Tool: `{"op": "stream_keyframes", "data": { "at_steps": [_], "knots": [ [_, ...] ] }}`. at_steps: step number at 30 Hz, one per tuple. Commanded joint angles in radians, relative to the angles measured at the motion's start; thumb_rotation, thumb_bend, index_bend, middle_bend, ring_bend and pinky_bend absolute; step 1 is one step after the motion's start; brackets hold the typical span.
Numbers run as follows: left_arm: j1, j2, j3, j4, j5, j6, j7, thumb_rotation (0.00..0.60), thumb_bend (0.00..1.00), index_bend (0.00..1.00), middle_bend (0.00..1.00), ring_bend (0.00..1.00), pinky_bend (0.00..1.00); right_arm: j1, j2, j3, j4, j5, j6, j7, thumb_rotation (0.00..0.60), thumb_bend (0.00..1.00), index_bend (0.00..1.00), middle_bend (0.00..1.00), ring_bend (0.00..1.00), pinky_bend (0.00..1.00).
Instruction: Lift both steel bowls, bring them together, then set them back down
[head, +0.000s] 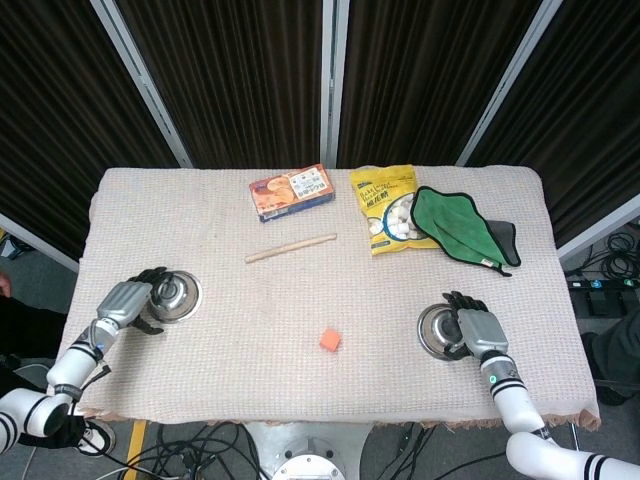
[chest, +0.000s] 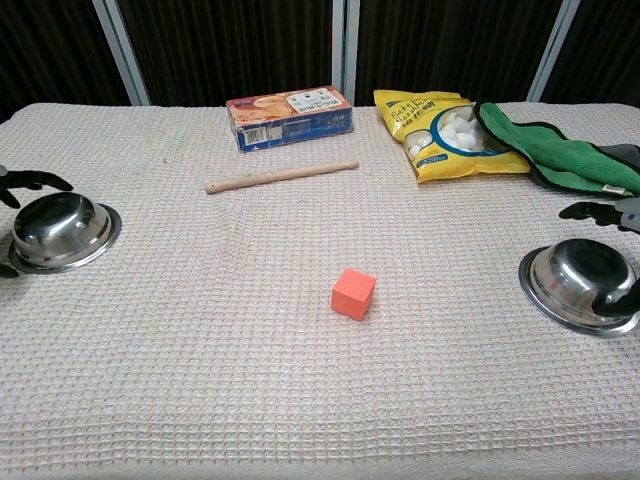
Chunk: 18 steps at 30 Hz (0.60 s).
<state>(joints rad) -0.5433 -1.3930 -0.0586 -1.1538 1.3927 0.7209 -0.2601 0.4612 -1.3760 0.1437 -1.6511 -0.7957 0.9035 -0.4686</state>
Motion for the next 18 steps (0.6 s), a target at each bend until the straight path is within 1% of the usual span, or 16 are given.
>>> {"op": "stream_keyframes", "data": {
  "at_steps": [1,6,9,13,18],
  "knots": [
    [-0.012,-0.006,0.007,0.012,-0.003,-0.014,-0.006,0.600,0.00,0.12,0.03,0.00,0.21,0.036,-0.012,-0.013,0.005,0.054,-0.015,-0.033,0.600,0.07,0.00,0.00,0.00,0.10],
    [-0.021,-0.010,0.017,0.019,0.001,-0.014,-0.007,0.600,0.00,0.16,0.08,0.02,0.24,0.060,-0.016,-0.029,-0.005,0.095,0.010,-0.060,0.600,0.08,0.00,0.00,0.00,0.12],
    [-0.025,-0.016,0.024,0.027,0.003,-0.015,-0.008,0.600,0.00,0.19,0.11,0.05,0.26,0.067,-0.021,-0.037,-0.008,0.103,0.026,-0.063,0.600,0.09,0.00,0.04,0.00,0.16],
    [-0.027,-0.033,0.028,0.044,-0.002,-0.016,-0.020,0.600,0.01,0.21,0.13,0.07,0.28,0.071,-0.036,-0.050,0.001,0.099,0.046,-0.059,0.600,0.10,0.05,0.09,0.02,0.19],
    [-0.020,-0.042,0.004,0.051,0.002,0.059,-0.033,0.600,0.01,0.20,0.13,0.08,0.29,0.069,-0.035,-0.054,0.001,0.087,0.070,-0.039,0.600,0.10,0.07,0.08,0.02,0.19]
  ]
}}
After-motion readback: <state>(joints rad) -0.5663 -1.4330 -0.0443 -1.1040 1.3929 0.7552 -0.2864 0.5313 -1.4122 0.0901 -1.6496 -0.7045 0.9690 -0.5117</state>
